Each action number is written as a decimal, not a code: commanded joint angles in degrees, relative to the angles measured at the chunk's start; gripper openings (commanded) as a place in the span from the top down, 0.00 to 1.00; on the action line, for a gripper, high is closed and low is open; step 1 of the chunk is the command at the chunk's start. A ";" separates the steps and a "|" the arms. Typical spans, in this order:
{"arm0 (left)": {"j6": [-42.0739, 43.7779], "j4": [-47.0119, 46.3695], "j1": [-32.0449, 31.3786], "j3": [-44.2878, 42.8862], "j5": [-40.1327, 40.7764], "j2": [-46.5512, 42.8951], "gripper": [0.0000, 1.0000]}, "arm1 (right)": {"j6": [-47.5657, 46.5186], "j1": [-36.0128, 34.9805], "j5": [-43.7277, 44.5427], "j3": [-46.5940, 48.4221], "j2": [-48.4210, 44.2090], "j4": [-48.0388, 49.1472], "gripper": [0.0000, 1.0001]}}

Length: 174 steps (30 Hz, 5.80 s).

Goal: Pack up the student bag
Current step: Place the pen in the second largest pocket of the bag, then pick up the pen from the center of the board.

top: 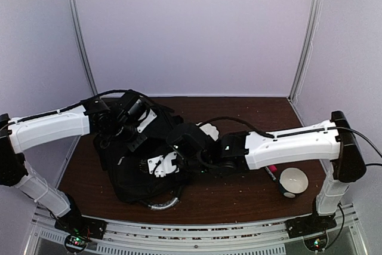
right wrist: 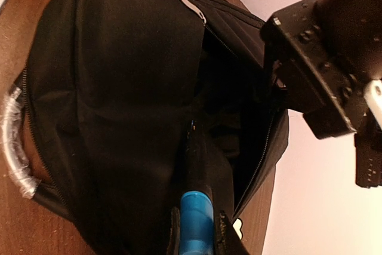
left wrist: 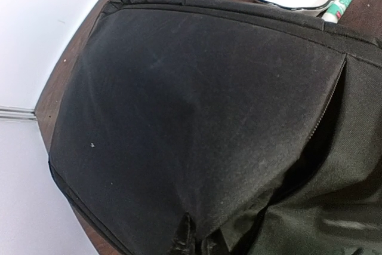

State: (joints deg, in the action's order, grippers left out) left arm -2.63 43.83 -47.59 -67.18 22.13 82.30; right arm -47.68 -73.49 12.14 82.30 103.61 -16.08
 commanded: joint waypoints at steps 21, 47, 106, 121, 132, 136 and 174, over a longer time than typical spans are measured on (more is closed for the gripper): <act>-1.05 -7.41 0.57 -1.74 -9.49 -7.51 1.00 | -24.86 1.30 30.24 14.51 33.54 44.39 1.00; -2.22 -10.12 3.18 1.79 -7.73 -6.18 1.00 | -0.75 -1.97 14.00 -1.28 8.36 16.62 0.48; -4.23 -17.58 3.38 10.49 -18.00 -0.39 1.00 | 14.57 51.26 -12.29 -13.17 -0.64 -43.19 0.61; -4.14 -18.08 3.38 10.41 -18.43 0.12 1.00 | 15.78 51.42 -12.80 -14.02 1.80 -42.80 0.56; -4.16 -18.08 3.34 10.16 -18.96 0.82 1.00 | 16.68 51.43 -10.25 -15.64 2.80 -41.12 0.53; -3.89 -18.01 3.38 10.16 -18.94 0.73 1.00 | 16.27 51.81 -8.08 -16.27 2.59 -40.38 0.54; -6.82 -20.87 3.38 9.87 -19.10 -4.69 1.00 | 22.20 40.17 -25.35 1.95 -4.93 -45.10 0.93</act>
State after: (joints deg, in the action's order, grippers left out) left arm -7.44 29.04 -44.29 -57.21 5.52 79.77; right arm -28.73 -28.60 -6.33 79.07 98.50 -61.08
